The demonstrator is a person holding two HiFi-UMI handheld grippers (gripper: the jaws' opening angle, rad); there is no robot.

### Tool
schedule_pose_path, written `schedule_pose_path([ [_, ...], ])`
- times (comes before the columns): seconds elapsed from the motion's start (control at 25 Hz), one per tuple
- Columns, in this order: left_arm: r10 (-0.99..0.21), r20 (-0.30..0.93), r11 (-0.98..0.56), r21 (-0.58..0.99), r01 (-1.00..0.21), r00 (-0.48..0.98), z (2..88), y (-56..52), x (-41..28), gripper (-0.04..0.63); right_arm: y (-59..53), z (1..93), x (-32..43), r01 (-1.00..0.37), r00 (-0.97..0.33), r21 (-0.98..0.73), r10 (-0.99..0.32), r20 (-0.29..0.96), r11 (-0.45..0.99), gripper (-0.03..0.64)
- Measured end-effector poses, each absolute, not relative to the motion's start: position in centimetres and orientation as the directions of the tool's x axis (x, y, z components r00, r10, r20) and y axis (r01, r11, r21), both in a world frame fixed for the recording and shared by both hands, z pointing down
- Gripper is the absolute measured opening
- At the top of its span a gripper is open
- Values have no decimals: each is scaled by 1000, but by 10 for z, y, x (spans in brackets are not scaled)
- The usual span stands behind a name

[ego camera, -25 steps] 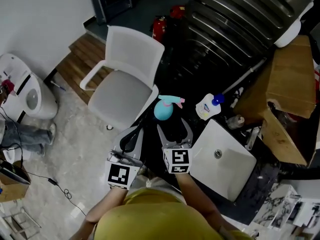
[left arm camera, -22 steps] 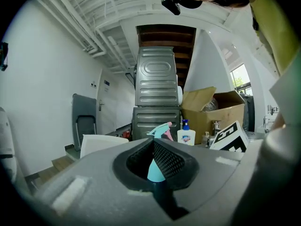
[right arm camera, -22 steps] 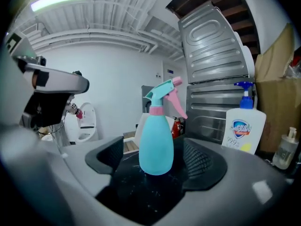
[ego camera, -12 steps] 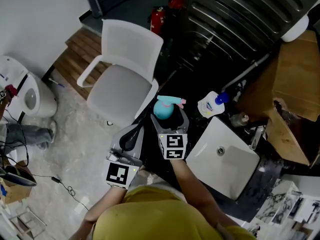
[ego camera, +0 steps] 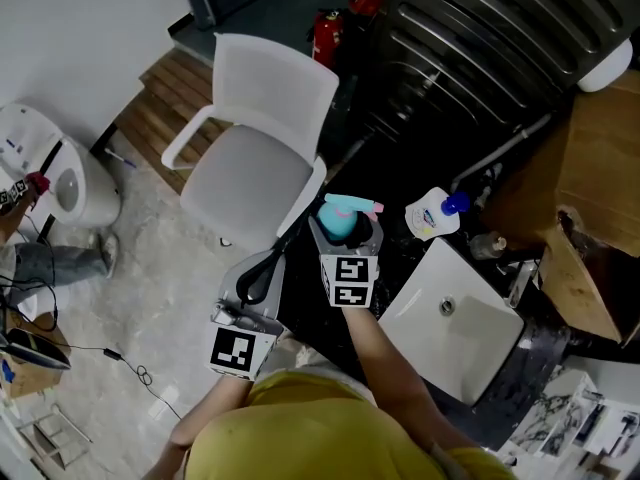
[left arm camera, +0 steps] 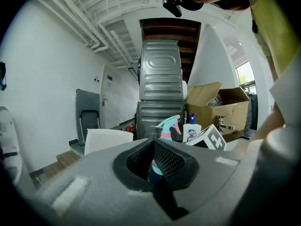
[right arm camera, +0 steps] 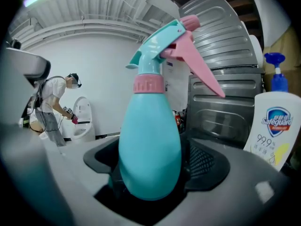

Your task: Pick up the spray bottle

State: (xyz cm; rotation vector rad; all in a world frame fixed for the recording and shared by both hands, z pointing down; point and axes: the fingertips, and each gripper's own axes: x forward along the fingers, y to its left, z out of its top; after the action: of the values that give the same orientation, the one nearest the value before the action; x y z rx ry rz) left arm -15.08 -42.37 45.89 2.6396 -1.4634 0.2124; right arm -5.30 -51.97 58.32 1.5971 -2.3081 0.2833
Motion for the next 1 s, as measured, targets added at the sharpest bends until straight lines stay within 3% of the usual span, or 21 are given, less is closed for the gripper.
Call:
schedule_pose_path([
  [0.08,-834,180,-525,33,-850,522,459,-423,-152,2,-520,582,-54,-933,-325,31,-874,362,360,382],
  [0.48,-826,157,-542,37,-839,541,450,-419,-144,2,-505,544,-56,-920,-356,52,-884,302,388,376],
  [1.0,-821,115,-561,13,-828,559,439,-404,-124,2,-441,466,-11,-959,-251,67,-933,258,277,376],
])
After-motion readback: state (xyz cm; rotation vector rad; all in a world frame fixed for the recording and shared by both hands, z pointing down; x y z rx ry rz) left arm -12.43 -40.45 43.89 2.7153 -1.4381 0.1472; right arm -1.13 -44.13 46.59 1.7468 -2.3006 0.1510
